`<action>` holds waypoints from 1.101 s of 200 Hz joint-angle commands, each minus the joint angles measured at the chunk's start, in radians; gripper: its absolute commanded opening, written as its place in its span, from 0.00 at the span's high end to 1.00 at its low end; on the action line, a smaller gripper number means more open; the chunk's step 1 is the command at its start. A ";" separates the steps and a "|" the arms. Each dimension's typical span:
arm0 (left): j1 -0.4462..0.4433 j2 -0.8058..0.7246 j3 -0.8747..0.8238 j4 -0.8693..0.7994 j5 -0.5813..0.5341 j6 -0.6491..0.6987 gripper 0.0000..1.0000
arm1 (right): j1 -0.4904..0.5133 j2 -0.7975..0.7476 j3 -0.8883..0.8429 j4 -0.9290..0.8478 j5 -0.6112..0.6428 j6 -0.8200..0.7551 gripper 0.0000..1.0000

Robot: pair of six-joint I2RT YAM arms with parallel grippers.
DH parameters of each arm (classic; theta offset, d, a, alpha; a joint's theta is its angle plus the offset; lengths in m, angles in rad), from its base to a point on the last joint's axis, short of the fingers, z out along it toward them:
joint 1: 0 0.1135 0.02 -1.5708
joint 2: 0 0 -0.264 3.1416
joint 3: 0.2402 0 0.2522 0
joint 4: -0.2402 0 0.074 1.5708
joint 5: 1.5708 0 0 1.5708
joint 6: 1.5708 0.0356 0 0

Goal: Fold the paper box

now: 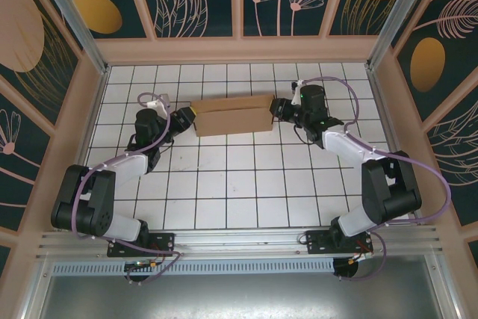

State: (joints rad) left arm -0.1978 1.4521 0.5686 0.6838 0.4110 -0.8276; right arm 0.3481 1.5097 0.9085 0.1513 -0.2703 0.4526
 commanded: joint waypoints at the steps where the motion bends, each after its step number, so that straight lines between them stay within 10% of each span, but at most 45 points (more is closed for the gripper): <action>1: 0.025 -0.001 -0.025 -0.105 -0.031 0.003 0.59 | -0.012 0.031 -0.047 -0.154 0.020 0.000 0.63; 42: 0.053 0.013 0.060 -0.164 0.007 0.003 0.42 | -0.017 0.030 0.003 -0.171 -0.003 0.008 0.60; 124: 0.072 -0.061 0.210 -0.247 0.011 0.083 0.39 | -0.016 0.049 0.060 -0.191 -0.010 0.012 0.60; 220: 0.047 0.112 0.118 0.012 0.175 -0.109 0.58 | -0.017 0.076 0.040 -0.169 -0.013 0.012 0.63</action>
State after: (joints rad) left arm -0.1318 1.5337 0.7223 0.5835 0.5201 -0.8677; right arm 0.3382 1.5349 0.9710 0.0734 -0.2932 0.4618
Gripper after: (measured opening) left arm 0.443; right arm 0.383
